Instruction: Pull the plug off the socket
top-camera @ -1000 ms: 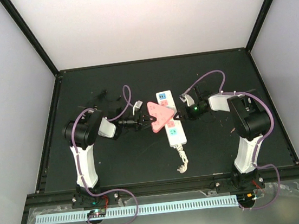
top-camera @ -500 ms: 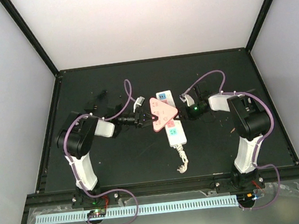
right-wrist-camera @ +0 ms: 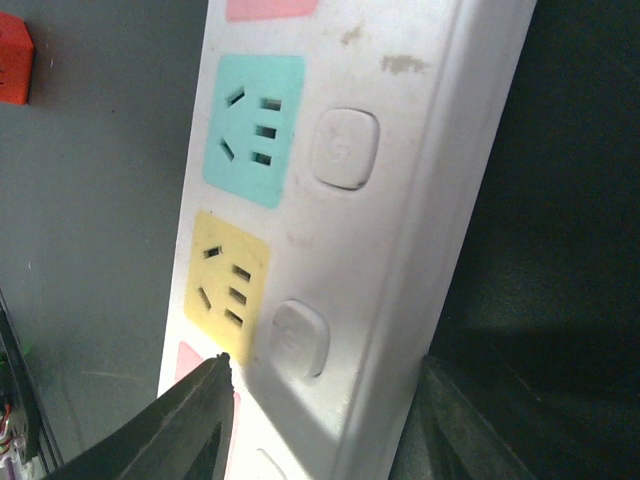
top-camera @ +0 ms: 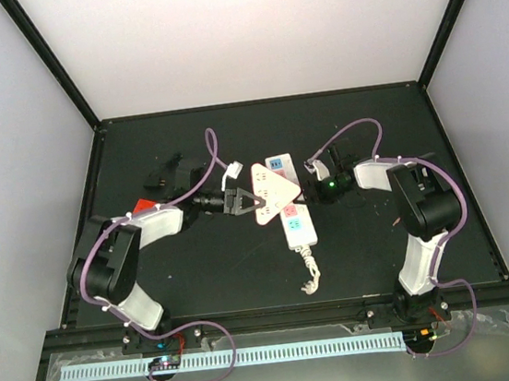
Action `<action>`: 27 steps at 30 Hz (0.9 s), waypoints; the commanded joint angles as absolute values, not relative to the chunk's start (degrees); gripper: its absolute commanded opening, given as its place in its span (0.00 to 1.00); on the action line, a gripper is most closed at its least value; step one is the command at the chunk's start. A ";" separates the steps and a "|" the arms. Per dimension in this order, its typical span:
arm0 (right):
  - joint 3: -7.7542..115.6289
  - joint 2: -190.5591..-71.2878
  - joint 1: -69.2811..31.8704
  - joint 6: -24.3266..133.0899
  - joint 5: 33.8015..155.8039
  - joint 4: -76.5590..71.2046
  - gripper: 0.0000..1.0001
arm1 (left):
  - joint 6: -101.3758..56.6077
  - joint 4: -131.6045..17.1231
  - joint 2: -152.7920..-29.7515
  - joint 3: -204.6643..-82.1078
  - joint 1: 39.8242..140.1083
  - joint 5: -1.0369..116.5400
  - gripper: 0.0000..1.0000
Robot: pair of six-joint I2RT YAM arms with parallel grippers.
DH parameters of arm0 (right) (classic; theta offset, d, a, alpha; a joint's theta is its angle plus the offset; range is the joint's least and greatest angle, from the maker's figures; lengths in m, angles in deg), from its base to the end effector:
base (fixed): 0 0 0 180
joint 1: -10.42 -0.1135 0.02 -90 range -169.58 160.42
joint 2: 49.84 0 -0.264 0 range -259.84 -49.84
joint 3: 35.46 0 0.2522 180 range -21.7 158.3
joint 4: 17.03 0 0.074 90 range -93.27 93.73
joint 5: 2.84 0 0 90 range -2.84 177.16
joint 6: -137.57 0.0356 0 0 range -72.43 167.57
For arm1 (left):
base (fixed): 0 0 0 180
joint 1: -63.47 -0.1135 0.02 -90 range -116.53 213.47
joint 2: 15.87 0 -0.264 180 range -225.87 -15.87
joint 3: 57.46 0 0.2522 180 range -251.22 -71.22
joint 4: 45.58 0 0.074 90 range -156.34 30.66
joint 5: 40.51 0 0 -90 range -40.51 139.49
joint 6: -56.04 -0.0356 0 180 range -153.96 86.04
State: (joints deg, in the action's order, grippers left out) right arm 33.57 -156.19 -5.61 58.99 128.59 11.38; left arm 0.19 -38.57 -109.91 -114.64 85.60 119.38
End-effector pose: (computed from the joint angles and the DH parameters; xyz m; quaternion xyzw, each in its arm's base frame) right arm 0.3167 0.1155 0.1221 -0.1111 0.9107 0.3826 0.1090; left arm 0.2794 -0.1497 0.1826 0.2112 0.7355 -0.6308 0.1285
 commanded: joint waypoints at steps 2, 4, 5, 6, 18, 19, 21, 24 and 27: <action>34.09 -152.91 -5.66 58.35 129.16 11.34 0.61 | -12.74 -51.45 -104.71 -118.77 85.10 115.93 0.02; 34.43 -151.48 -5.69 57.93 129.66 11.34 0.65 | -15.56 -53.67 -102.11 -118.57 85.09 113.76 0.02; 34.60 -150.67 -5.67 57.82 129.64 11.24 0.67 | -16.63 -54.53 -101.03 -118.36 84.97 112.48 0.02; 34.76 -150.01 -5.68 57.65 129.62 11.23 0.70 | -17.55 -55.23 -99.89 -118.07 84.86 111.35 0.02; 37.94 -143.33 -5.67 56.42 129.93 13.83 0.85 | -35.21 -72.72 -89.68 -121.99 80.86 103.48 0.02; 38.02 -142.71 -5.68 56.10 129.88 14.17 0.86 | -38.26 -77.31 -89.62 -123.98 80.68 102.10 0.02; 37.92 -141.24 -5.71 55.39 129.60 14.91 0.88 | -44.28 -86.56 -89.72 -128.02 79.72 100.23 0.02; 37.31 -139.39 -5.68 54.07 129.29 15.80 0.92 | -48.45 -93.08 -88.77 -129.42 76.15 100.78 0.01; 35.81 -138.15 -5.67 53.15 129.71 15.77 0.95 | -52.31 -97.70 -86.27 -129.09 72.30 100.43 0.02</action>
